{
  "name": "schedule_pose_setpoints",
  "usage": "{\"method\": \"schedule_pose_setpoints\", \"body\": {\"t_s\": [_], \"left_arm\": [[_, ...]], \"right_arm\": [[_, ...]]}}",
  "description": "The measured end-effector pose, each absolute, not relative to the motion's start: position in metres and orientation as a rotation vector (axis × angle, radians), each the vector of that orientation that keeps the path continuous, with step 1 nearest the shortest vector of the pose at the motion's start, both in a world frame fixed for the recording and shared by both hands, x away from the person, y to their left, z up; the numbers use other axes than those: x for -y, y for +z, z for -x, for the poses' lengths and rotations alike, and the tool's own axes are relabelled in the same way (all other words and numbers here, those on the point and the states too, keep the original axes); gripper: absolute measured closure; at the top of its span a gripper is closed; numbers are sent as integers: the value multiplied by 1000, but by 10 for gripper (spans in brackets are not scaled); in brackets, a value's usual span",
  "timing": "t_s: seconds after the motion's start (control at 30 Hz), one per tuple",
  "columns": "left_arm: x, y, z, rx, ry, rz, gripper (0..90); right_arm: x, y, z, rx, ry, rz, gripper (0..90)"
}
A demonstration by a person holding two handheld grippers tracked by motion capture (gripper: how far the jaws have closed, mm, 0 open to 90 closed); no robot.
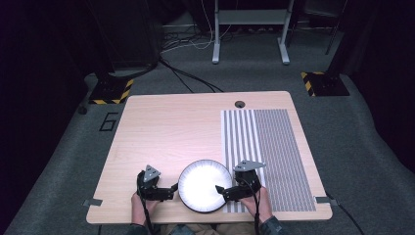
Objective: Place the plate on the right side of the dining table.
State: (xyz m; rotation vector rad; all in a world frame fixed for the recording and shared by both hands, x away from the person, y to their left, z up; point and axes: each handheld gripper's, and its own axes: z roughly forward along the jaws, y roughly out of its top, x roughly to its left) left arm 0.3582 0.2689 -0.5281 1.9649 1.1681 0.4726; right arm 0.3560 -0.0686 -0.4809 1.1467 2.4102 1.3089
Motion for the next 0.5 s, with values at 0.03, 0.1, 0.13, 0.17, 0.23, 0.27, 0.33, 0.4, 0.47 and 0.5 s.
{"method": "schedule_pose_setpoints", "body": {"t_s": [0.03, 0.1, 0.13, 0.17, 0.23, 0.27, 0.33, 0.4, 0.47, 0.5], "left_arm": [[-270, -528, -359, -1164, 449, -1961, 8], [-271, -528, -360, -1164, 424, -1954, 10], [-272, -528, -360, -1161, 417, -1957, 10], [-272, -528, -360, -1161, 418, -1957, 10], [-272, -528, -359, -1155, 430, -1967, 11], [-271, -528, -359, -1155, 435, -1966, 12], [-271, -528, -358, -1151, 450, -1967, 12], [-270, -527, -356, -1147, 481, -1965, 14], [-270, -527, -355, -1142, 480, -1969, 18], [-270, -528, -354, -1142, 473, -1967, 18]], "right_arm": [[67, -482, -356, -2419, 1328, -1147, 22], [66, -483, -355, -2429, 1359, -1146, 24], [64, -483, -355, -2441, 1370, -1134, 24], [64, -484, -354, -2447, 1369, -1126, 21], [61, -484, -353, -2453, 1349, -1106, 13], [61, -483, -352, -2451, 1356, -1107, 18], [62, -483, -352, -2454, 1382, -1111, 23], [60, -483, -352, -2465, 1387, -1106, 25], [57, -483, -351, -2464, 1360, -1096, 31], [55, -483, -351, -2462, 1349, -1090, 31]]}}
